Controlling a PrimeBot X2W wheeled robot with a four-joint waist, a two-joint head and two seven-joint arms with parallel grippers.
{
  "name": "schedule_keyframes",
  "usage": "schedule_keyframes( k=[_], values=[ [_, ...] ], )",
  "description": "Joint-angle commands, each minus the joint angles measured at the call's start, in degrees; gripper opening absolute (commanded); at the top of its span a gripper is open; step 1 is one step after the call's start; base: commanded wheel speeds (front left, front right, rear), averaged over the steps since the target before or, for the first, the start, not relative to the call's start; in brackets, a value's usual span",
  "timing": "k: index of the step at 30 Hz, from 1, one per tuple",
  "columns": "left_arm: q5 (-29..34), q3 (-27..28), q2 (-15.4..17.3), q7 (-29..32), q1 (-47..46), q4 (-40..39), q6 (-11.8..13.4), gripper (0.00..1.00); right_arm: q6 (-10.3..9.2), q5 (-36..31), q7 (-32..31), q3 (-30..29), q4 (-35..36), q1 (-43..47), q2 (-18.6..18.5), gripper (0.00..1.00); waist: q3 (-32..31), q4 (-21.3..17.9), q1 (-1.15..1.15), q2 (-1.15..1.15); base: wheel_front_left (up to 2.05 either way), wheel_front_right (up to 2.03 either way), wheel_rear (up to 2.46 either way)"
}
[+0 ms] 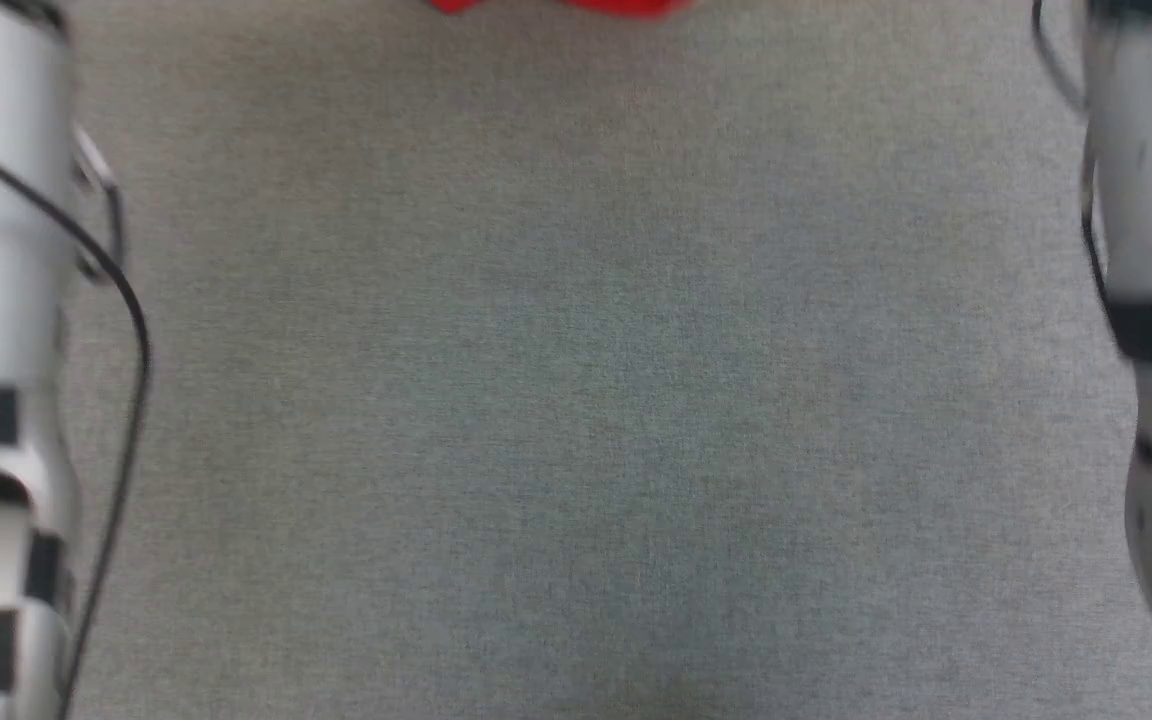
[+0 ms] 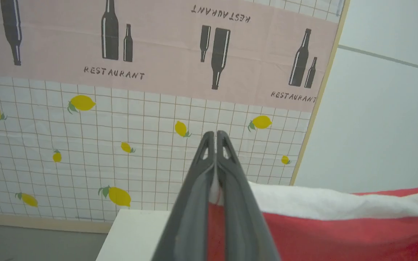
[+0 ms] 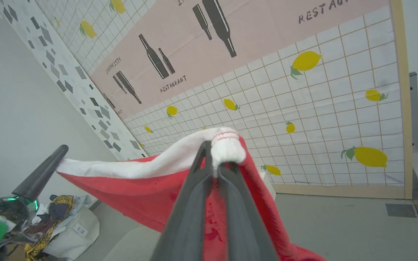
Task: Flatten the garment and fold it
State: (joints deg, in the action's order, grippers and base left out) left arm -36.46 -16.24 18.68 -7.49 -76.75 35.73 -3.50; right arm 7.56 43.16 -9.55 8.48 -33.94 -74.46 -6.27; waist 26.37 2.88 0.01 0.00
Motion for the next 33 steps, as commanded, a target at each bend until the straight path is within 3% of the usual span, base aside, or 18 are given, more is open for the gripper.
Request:
schedule_keyframes(
  k=[1,7,11,21,29,33],
  values=[
    [-1.13,-0.16,-0.39,-0.57,3.75,-0.97,-0.54,0.00,-0.08,1.95,-0.20,0.53,2.13,4.07,-1.36,0.00,-3.19,1.14,-0.01,0.00,0.00,0.00,0.00],
    [-6.27,0.63,-1.34,-0.04,21.73,-7.52,-0.81,0.00,-0.08,8.50,-3.65,4.74,13.03,23.74,-6.82,0.00,-9.64,1.60,-0.01,0.00,0.00,0.00,0.00],
    [-9.14,0.37,-1.71,1.94,36.22,-14.60,1.06,0.00,-0.08,11.08,-5.16,5.61,18.52,37.37,-9.92,0.00,-14.68,1.58,-0.01,0.00,0.00,0.00,0.00],
    [-13.81,-1.48,-0.26,8.58,69.91,-32.47,9.44,0.00,-0.08,11.21,-12.25,4.38,27.55,66.71,-11.41,0.00,-23.08,0.54,-0.01,0.00,0.00,0.00,0.00],
    [-15.20,-2.19,3.52,15.84,85.62,-40.64,17.77,0.00,-0.08,7.02,-20.82,4.83,32.19,79.20,-11.90,0.00,-24.48,0.64,-0.01,0.00,0.00,0.00,0.00],
    [-15.23,-1.11,4.04,15.54,87.35,-44.32,19.34,0.00,-0.08,7.37,-23.19,2.24,34.94,82.07,-10.14,0.00,-23.77,1.03,-0.01,0.00,0.00,0.00,0.00]
  ],
)
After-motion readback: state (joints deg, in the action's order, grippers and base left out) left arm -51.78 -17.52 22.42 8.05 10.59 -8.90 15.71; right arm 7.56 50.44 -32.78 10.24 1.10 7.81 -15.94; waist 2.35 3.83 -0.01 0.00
